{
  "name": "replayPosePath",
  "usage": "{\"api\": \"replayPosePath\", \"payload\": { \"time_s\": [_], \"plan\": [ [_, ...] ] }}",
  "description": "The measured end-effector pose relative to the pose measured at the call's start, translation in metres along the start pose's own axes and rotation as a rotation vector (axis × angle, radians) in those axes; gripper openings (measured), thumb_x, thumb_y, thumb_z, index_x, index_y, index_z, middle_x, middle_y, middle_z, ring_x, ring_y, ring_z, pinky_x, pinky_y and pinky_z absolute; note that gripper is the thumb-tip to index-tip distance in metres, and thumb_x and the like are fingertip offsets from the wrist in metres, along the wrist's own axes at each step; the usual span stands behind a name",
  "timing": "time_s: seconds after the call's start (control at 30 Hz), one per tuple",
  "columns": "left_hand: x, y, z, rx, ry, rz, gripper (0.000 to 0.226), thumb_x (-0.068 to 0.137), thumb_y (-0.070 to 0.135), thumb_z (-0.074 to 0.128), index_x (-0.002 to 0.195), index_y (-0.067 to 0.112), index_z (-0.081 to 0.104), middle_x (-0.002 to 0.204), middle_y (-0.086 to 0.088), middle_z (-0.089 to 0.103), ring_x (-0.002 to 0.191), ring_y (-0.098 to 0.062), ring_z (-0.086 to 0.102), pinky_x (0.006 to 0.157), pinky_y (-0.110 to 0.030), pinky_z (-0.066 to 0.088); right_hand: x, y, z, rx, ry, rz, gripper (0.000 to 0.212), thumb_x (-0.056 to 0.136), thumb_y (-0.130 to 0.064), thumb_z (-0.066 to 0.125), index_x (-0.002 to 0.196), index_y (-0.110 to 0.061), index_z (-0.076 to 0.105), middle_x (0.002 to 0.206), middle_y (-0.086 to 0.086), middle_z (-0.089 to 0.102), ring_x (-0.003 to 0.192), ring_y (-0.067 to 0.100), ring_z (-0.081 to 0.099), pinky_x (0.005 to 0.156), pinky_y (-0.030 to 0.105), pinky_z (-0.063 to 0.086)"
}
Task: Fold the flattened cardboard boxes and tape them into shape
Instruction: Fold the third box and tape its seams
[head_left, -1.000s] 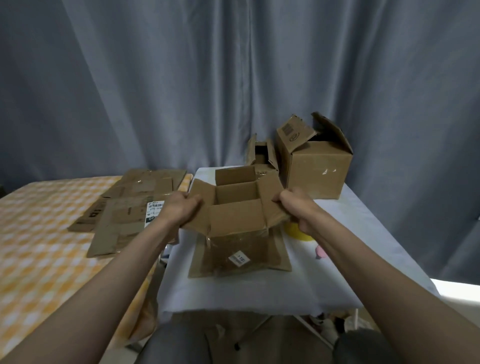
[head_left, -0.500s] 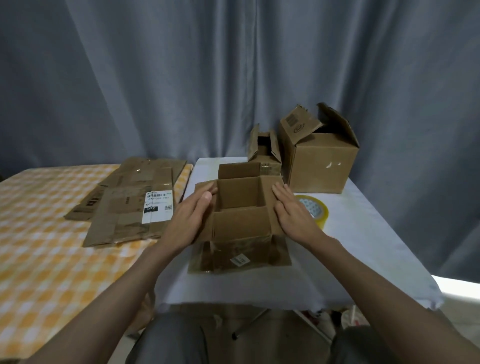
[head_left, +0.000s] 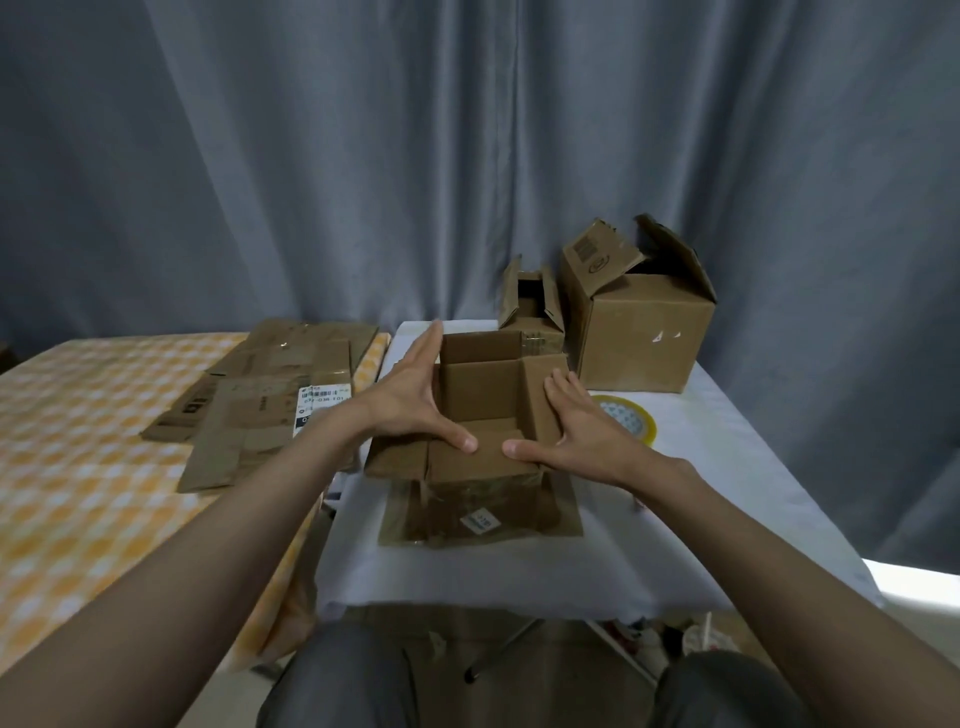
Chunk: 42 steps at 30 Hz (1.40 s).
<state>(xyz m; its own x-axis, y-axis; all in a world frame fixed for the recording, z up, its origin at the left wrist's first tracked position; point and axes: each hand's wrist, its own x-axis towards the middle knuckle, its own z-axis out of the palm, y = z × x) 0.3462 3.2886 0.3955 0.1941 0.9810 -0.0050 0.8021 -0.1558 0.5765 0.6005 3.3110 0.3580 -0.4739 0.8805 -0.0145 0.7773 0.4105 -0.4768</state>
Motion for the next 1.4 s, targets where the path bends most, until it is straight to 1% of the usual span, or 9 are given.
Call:
{"api": "replayPosePath", "payload": {
  "time_s": [0.23,0.4,0.6,0.7,0.87,0.97,1.07,1.23,1.4],
  "plan": [
    [0.014,0.005,-0.005,0.253,-0.135,0.021,0.142,0.047,0.08,0.078,0.158,0.029,0.005,0.15,0.015,0.014,0.143,-0.02,0.02,0.119,-0.043,0.024,0.002,0.003,-0.007,-0.056,-0.053,-0.003,0.133,0.067,-0.089,0.054,0.159,-0.013,-0.004,0.167,0.002,-0.012,0.152,0.013,-0.014,0.113,0.027,0.0],
    [0.001,-0.021,0.013,0.359,-0.169,0.028,0.129,0.054,0.104,0.037,0.158,0.034,0.005,0.165,0.016,0.0,0.15,-0.007,-0.002,0.122,-0.035,-0.002,0.003,0.005,-0.008,0.026,-0.015,-0.017,0.122,0.074,-0.078,0.063,0.16,-0.015,0.003,0.168,0.002,-0.009,0.154,0.015,-0.006,0.113,0.025,0.004],
    [-0.001,-0.027,0.018,0.407,-0.124,0.052,0.121,0.062,0.102,0.03,0.158,0.033,0.004,0.164,0.015,-0.001,0.149,-0.002,-0.007,0.121,-0.033,-0.007,0.011,-0.017,-0.014,0.816,0.226,0.195,0.071,0.096,-0.059,0.048,0.157,-0.03,0.024,0.155,-0.006,0.038,0.138,0.018,0.041,0.114,0.038,0.033],
    [-0.004,-0.028,0.018,0.395,-0.091,0.062,0.12,0.063,0.102,0.029,0.158,0.032,0.006,0.164,0.015,0.001,0.15,-0.002,-0.005,0.12,-0.032,-0.006,0.013,-0.039,-0.013,0.61,0.19,0.087,0.054,0.105,-0.052,0.03,0.152,-0.027,0.039,0.158,-0.004,0.038,0.146,0.018,0.033,0.119,0.036,0.023],
    [-0.015,-0.022,0.017,0.165,0.12,0.08,0.079,0.093,0.067,0.035,0.157,0.02,0.025,0.165,0.003,0.013,0.152,-0.012,0.007,0.121,-0.029,0.002,0.015,-0.057,0.024,-0.002,0.076,-0.039,0.055,0.11,-0.035,0.018,0.16,-0.012,0.015,0.168,0.005,0.007,0.155,0.021,0.001,0.124,0.036,0.001],
    [-0.022,-0.022,0.007,-0.098,0.423,-0.074,0.052,0.105,0.038,0.039,0.153,0.018,0.035,0.16,0.0,0.029,0.149,-0.022,0.025,0.118,-0.029,0.017,0.016,-0.051,0.034,-0.061,0.096,-0.044,0.055,0.11,-0.031,0.018,0.159,-0.007,0.012,0.168,0.009,0.005,0.154,0.024,-0.005,0.121,0.032,-0.005],
    [-0.023,-0.019,0.001,-0.406,0.436,-0.207,0.049,0.105,0.043,0.038,0.151,0.027,0.04,0.157,0.005,0.036,0.145,-0.017,0.031,0.12,-0.039,0.023,0.017,-0.047,0.035,-0.04,0.077,-0.031,0.056,0.11,-0.034,0.019,0.16,-0.011,0.011,0.168,0.005,0.003,0.154,0.024,-0.006,0.124,0.042,0.005],
    [-0.021,0.013,0.023,-0.084,0.265,0.096,0.044,0.103,0.038,0.045,0.146,0.028,0.047,0.15,0.013,0.04,0.132,0.005,0.031,0.102,-0.014,0.022,0.018,-0.041,0.036,-0.008,0.102,-0.071,0.056,0.11,-0.034,0.022,0.159,-0.009,0.015,0.168,0.007,0.007,0.155,0.024,-0.004,0.123,0.037,0.004],
    [-0.016,0.0,0.034,0.28,0.037,0.093,0.072,0.096,0.063,0.038,0.157,0.03,0.02,0.164,0.014,0.014,0.15,-0.006,0.013,0.122,-0.029,0.015,0.018,-0.039,0.037,0.07,0.124,-0.069,0.056,0.109,-0.034,0.026,0.159,-0.012,0.017,0.168,0.003,0.008,0.155,0.019,-0.004,0.123,0.039,0.009]
  ]
}}
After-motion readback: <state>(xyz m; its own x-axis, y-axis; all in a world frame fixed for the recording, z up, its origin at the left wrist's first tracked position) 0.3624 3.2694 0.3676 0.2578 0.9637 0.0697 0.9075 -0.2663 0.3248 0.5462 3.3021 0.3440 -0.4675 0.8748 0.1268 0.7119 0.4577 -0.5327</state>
